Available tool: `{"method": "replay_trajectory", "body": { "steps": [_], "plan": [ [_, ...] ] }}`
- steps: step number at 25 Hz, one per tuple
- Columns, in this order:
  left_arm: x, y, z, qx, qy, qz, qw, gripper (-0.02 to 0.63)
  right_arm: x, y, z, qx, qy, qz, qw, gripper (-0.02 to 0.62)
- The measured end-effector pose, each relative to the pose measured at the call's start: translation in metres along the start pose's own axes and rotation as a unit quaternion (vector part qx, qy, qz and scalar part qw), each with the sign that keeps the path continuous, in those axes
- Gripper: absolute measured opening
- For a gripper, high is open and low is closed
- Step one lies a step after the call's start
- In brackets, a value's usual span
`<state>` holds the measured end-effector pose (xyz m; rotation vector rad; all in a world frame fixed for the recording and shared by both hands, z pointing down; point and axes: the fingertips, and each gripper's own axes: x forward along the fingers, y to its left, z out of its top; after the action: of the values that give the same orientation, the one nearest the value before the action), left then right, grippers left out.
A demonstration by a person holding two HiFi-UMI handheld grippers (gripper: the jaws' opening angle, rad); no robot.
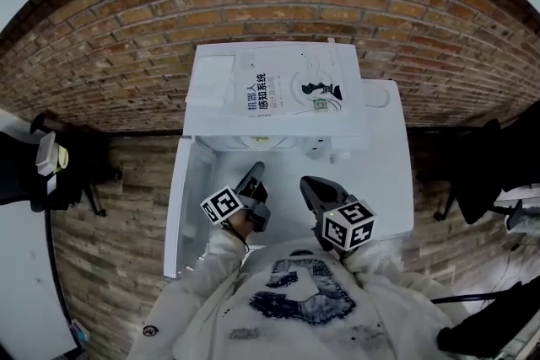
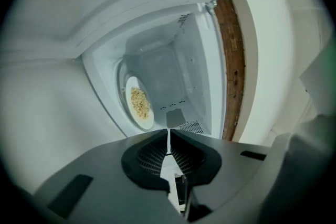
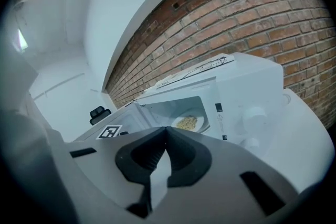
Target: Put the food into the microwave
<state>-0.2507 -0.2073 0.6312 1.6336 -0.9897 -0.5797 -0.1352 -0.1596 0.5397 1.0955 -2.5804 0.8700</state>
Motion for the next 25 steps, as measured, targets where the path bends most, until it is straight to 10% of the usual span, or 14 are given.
{"method": "replay_trajectory", "body": {
  "steps": [6, 25],
  "plan": [
    [-0.017, -0.042, 0.0, 0.125, 0.017, 0.002, 0.992, 0.023, -0.001, 0.011, 0.001, -0.007, -0.009, 0.012, 1.0, 0.014],
    [-0.062, -0.14, 0.015, 0.409, -0.017, 0.06, 0.9103, 0.008, -0.009, 0.027, 0.023, -0.041, -0.041, 0.007, 0.998, 0.014]
  ]
}}
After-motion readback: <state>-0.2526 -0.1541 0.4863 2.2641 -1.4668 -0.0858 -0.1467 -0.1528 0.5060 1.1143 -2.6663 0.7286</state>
